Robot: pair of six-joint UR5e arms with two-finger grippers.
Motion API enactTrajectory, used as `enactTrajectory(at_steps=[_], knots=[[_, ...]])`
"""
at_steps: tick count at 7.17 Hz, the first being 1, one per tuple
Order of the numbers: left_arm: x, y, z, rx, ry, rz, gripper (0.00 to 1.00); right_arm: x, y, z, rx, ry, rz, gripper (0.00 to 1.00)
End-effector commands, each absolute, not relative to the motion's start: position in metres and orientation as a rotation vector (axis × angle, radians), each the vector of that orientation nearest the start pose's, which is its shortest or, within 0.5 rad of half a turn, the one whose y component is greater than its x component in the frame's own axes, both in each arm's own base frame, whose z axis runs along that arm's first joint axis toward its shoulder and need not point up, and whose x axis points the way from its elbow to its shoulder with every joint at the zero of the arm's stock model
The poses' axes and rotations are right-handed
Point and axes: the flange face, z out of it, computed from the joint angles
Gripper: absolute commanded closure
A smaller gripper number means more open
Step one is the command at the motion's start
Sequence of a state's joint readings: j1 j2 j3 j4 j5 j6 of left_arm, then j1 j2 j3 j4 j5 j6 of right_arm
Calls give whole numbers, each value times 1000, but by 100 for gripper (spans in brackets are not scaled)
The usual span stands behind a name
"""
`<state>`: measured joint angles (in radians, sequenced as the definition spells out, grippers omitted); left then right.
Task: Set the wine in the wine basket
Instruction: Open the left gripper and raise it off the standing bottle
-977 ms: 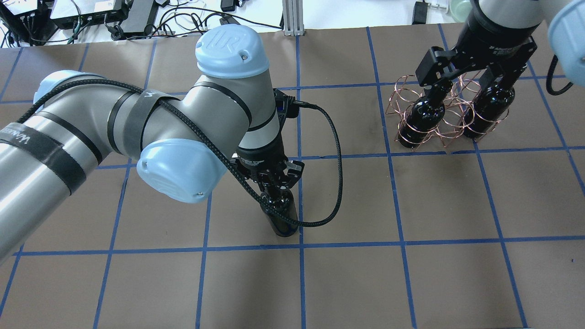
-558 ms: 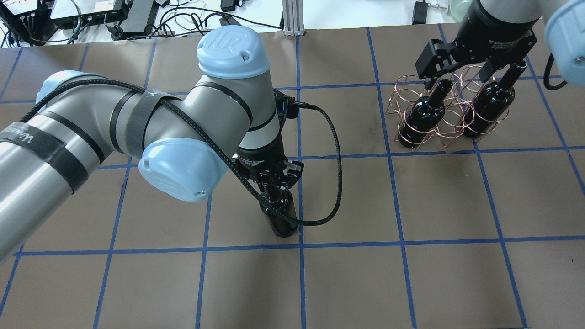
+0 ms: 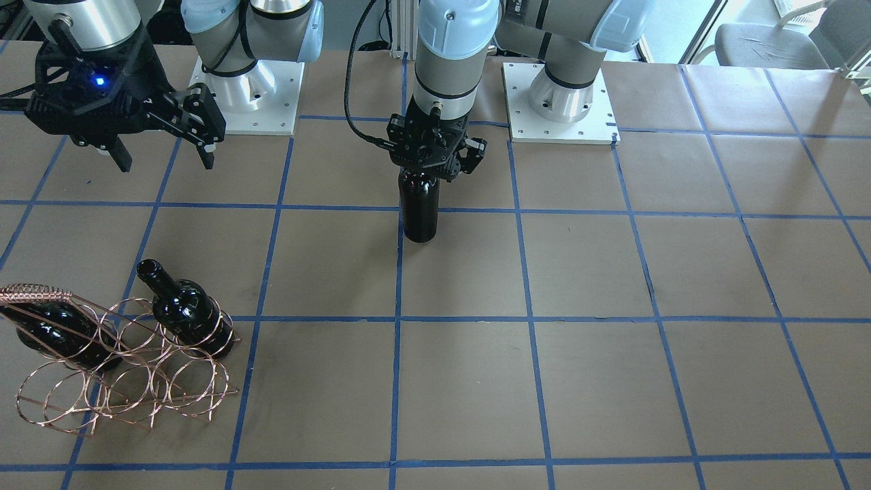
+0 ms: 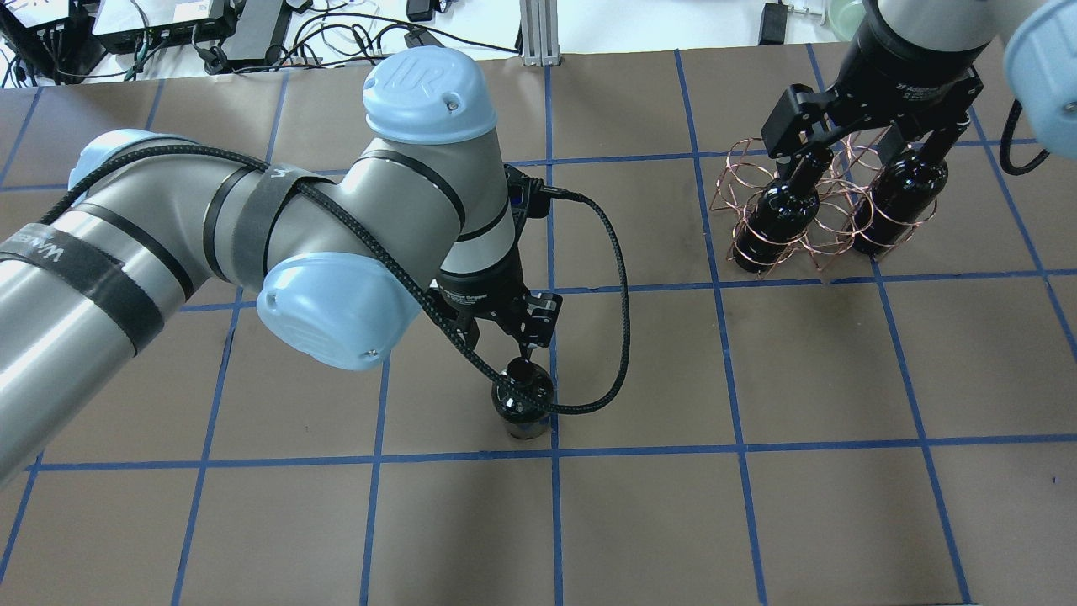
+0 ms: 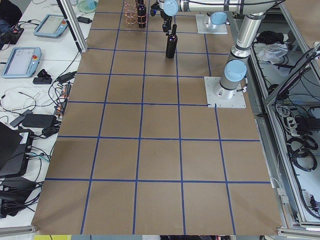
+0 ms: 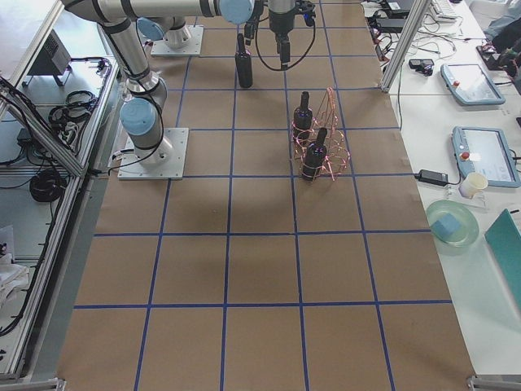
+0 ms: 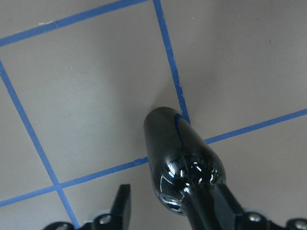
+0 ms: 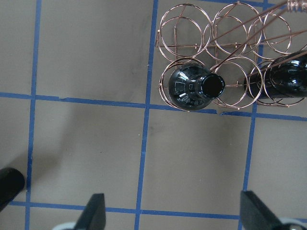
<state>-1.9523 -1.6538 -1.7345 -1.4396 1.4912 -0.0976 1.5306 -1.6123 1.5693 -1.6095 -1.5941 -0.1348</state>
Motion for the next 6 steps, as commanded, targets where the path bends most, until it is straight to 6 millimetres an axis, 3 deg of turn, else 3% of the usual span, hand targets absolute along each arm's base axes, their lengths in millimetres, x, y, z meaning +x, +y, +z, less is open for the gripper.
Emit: enactTrajectory(at_steps=[1,2,4,6], knots=[[-305,-426,407,424,3163,116,0,112,-488,513,-120,3166,-142,0],[-284,-446,425,346,3185,53,0,112,-487,512,-120,3166,-121,0],[-208,-498,467,87,3221,-90,0,125,-483,514,-140,3141,-128,0],[-126,-538,476,-146,3212,-138,0,215,-466,494,-149,3148,-73,0]])
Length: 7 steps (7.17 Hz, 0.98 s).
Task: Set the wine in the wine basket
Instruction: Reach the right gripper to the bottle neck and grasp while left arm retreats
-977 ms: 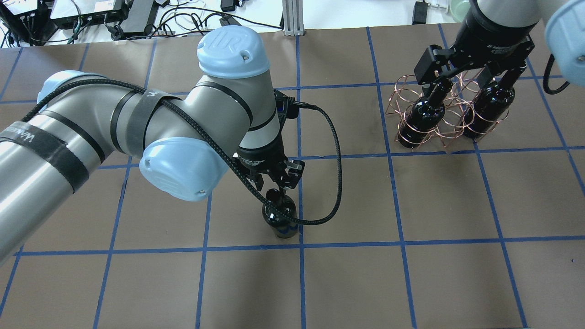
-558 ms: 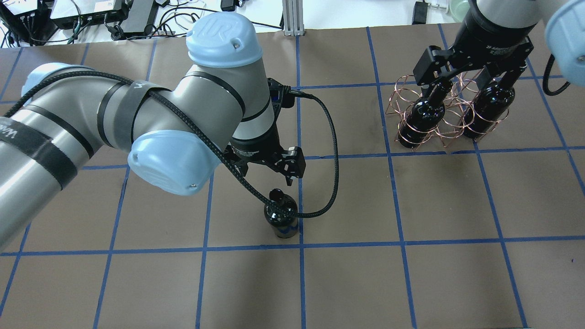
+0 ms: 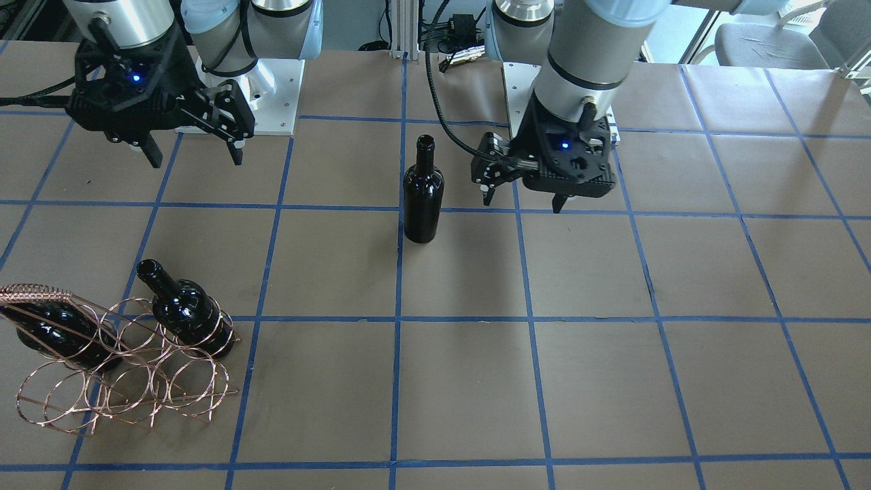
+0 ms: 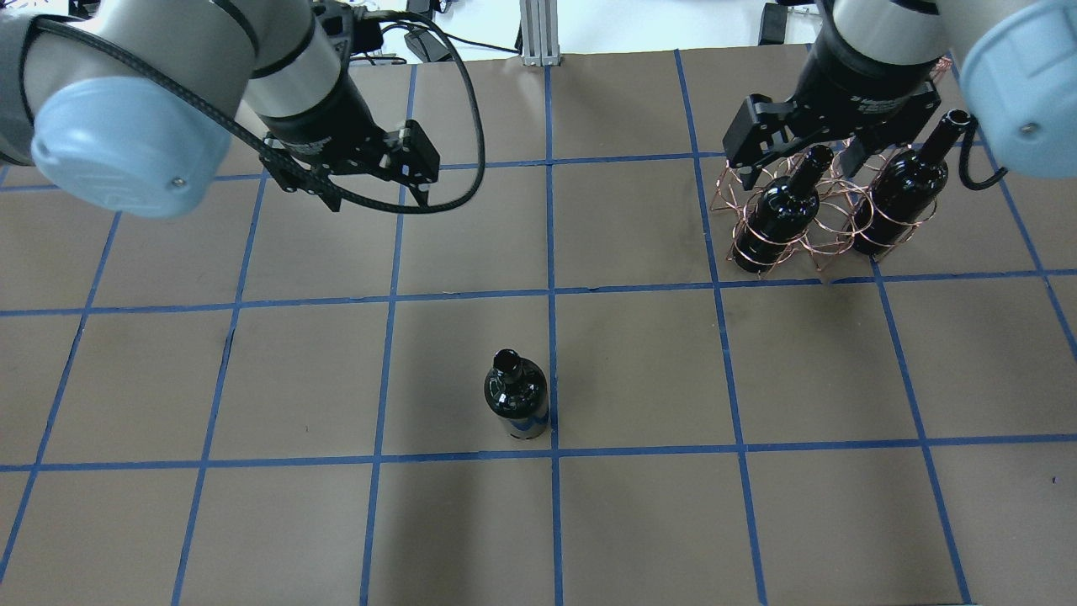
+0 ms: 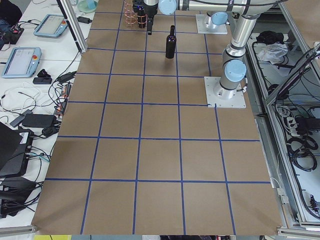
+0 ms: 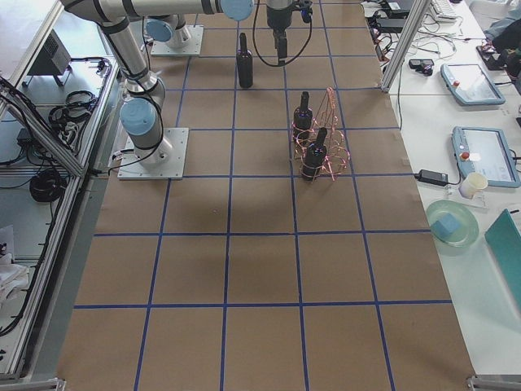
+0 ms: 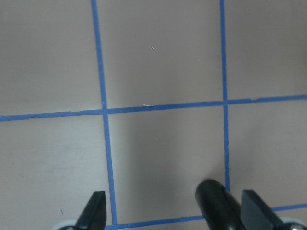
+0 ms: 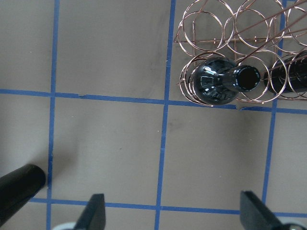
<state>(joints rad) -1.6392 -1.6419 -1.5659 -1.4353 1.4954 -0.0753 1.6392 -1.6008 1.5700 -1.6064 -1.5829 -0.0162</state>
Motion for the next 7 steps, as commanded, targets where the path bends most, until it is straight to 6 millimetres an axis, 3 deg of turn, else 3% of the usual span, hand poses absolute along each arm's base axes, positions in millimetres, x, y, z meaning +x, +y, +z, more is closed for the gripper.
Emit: enactTrajectory(at_steps=[1,2,3,5,6,7], knots=[[-80,-544,478,-250,3195,-141,0,259,-455,480,-99,3138,-42,0],[-32,-545,484,-375,3172,-160,0,302,-438,475,-165,3128,-61,0],[1,-550,476,-377,3167,-140,0,330,-429,470,-151,3117,-93,0],[23,-549,471,-389,3163,-118,0,383,-418,422,-75,3151,16,0],[24,-550,463,-390,3165,-96,0,397,-415,410,-92,3156,25,0],[28,-548,466,-396,3143,-99,0,400,-416,412,-68,3142,-3,0]])
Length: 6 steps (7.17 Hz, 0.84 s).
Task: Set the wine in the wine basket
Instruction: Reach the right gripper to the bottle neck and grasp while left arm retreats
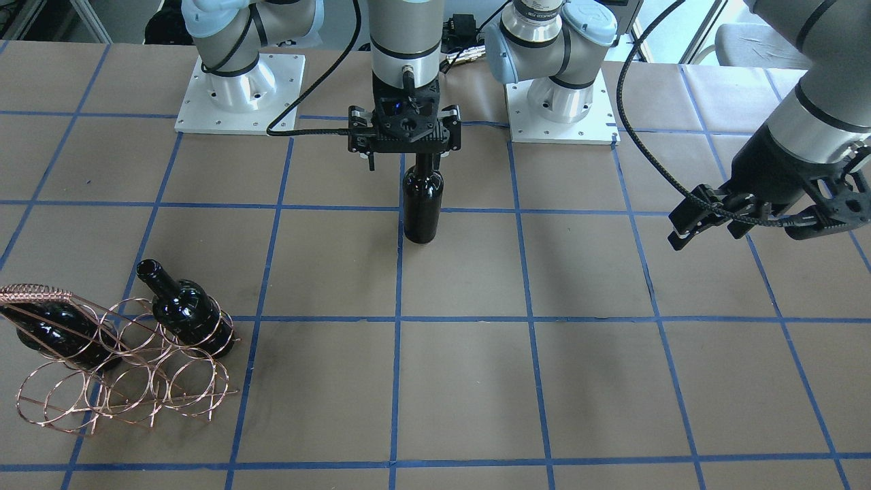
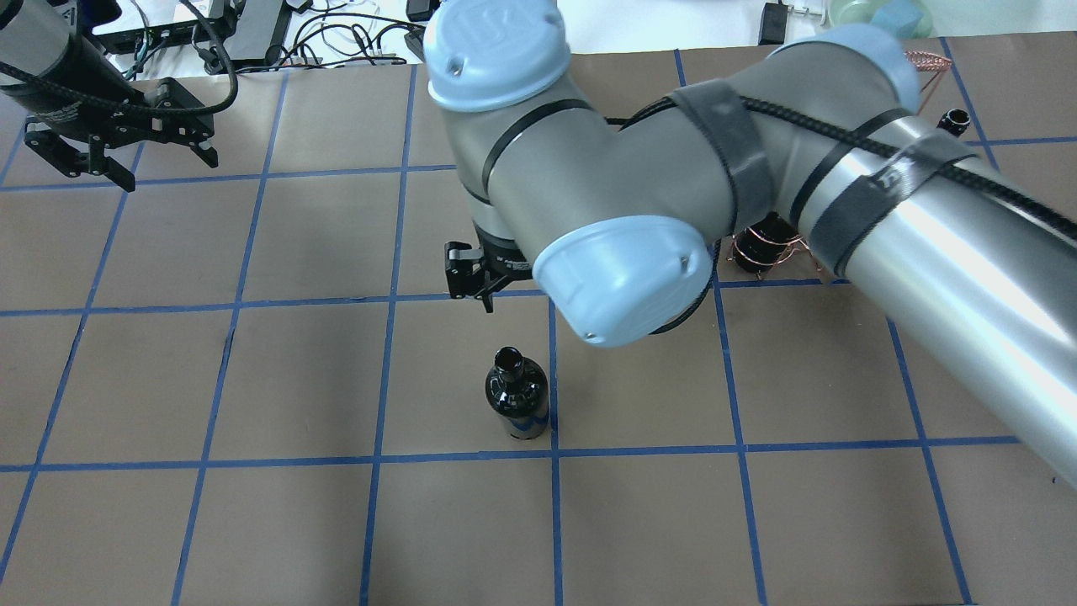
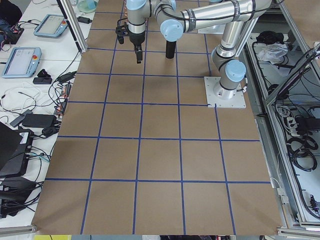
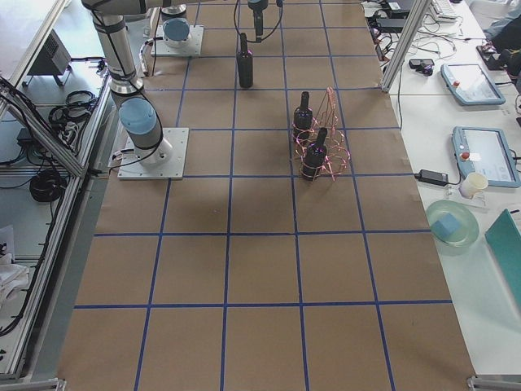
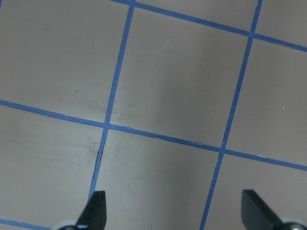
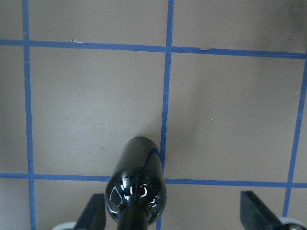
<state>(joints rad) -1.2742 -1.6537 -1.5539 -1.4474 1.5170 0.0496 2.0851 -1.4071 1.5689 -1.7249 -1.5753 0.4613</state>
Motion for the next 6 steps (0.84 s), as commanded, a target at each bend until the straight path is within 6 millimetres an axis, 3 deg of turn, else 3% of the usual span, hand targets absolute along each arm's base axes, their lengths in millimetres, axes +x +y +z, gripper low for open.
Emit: enactTrajectory(at_steps=[1,3,6], knots=[[37,-549,463,-419,3139,-100,0,402,-414,408,-39,3146,18,0],[41,-550,459,-422,3136,-76,0,422,-383,370,-139,3181,108,0],[42,-554,448,-414,3138,-37,0,421,-380,359,-152,3189,145,1]])
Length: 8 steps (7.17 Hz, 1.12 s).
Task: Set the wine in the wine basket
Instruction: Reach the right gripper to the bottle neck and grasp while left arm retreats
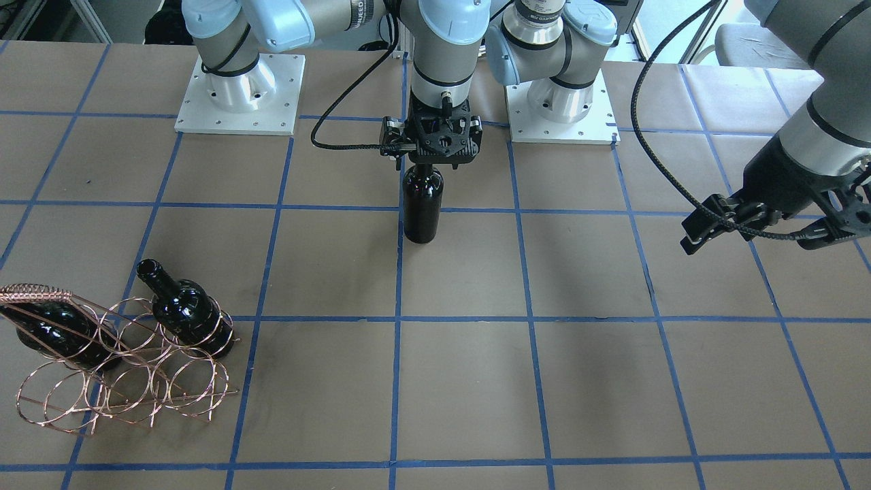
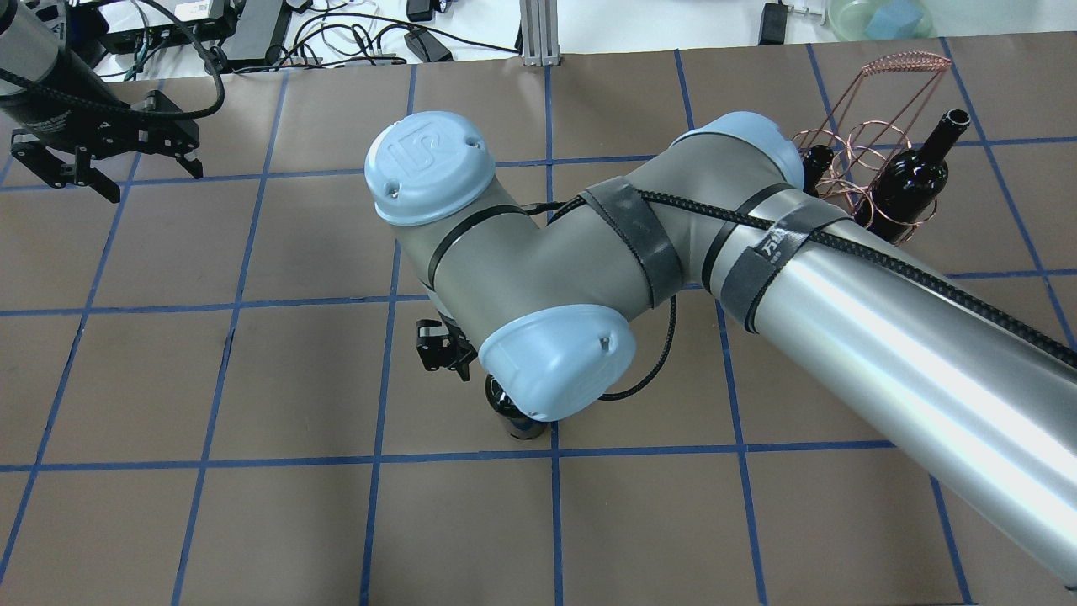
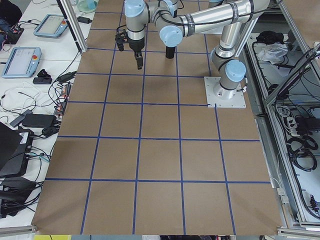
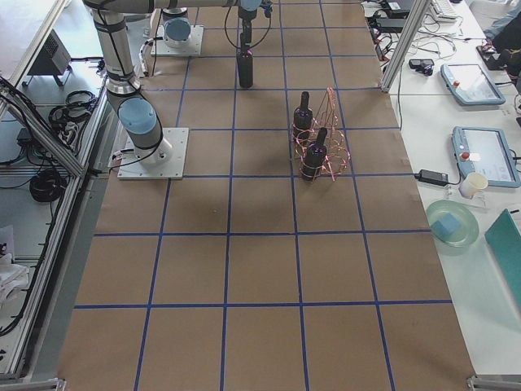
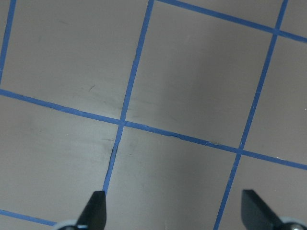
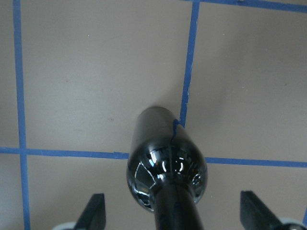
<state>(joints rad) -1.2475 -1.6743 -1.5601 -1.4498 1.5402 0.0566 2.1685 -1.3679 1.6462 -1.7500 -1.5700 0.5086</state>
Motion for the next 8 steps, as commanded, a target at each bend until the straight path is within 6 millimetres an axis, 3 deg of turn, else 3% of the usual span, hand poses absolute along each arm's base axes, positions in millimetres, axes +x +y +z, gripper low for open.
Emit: enactTrajectory(at_steps=[1,2,6,8], knots=[[43,-554,445,-414,3139,-30,0,421,-380,359,-159,3188,143,12],[42,-554,445,-414,3139,-27,0,421,-379,361,-161,3188,140,19],[42,-554,443,-412,3141,-23,0,417,-381,362,-164,3188,143,29],[42,-553,443,-400,3142,-21,0,415,-382,363,-171,3186,147,45]])
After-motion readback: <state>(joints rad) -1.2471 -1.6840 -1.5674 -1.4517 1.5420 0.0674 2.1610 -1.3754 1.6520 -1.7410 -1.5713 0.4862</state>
